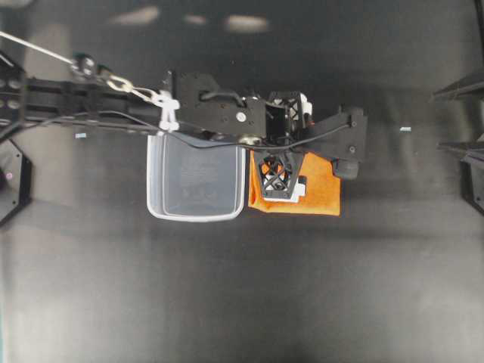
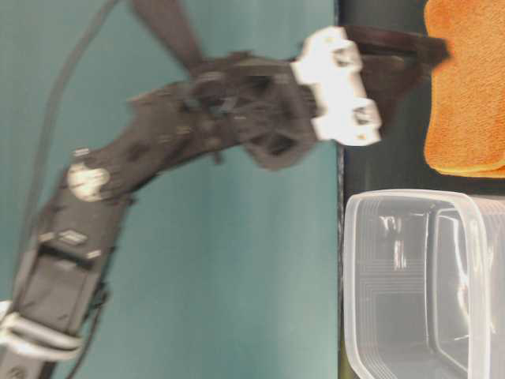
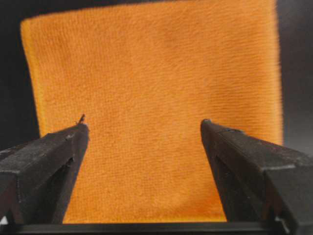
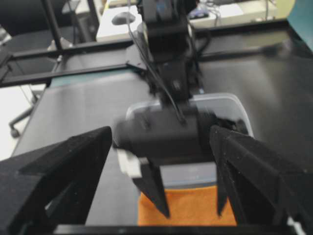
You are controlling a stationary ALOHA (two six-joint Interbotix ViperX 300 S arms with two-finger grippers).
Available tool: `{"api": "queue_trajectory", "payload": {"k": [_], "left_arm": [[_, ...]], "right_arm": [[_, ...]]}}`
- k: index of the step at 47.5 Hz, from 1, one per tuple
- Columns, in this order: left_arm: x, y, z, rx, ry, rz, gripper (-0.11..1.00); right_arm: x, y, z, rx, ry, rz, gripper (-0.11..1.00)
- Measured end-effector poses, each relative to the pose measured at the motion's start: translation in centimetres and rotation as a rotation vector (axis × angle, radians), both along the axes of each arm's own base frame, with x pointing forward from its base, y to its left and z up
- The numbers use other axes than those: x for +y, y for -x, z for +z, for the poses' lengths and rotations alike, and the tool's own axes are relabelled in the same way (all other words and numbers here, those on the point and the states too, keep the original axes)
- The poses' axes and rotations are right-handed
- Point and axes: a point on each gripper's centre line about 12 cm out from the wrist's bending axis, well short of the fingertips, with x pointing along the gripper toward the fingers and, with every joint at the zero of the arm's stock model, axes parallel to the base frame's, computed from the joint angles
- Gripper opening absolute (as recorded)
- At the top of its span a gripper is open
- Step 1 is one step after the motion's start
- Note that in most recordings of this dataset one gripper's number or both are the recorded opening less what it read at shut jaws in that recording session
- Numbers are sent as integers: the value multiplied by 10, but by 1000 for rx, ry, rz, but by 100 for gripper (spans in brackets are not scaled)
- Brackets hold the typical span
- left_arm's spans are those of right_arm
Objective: Place the orange towel into the container with the left arm.
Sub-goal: 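Close the left gripper on the orange towel's near edge, then lift the towel with the left gripper and swing it left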
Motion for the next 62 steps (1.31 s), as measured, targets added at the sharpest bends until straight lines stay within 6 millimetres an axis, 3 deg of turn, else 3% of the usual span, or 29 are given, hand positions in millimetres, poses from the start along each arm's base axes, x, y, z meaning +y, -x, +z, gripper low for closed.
{"api": "queue_trajectory", "payload": {"k": [18, 33, 37, 49, 55, 59, 62], "left_arm": [[0, 0, -38, 62, 8, 12, 91], [-3, 3, -43, 58, 21, 34, 87], [-3, 5, -44, 62, 26, 46, 74], [-20, 6, -36, 50, 24, 11, 8], [-19, 7, -23, 29, 24, 12, 6], [-17, 7, 3, -20, 24, 15, 6], [-18, 8, 32, -77, 24, 11, 6]], "right_arm": [[0, 0, -1, 1, -23, -2, 78], [0, 0, -1, 3, -21, -3, 78], [0, 0, -1, 1, -23, -3, 78], [0, 0, -1, 1, -23, -3, 78], [0, 0, -1, 1, -23, -3, 78], [0, 0, -1, 1, -23, -3, 78], [0, 0, -1, 3, -23, -3, 78]]}}
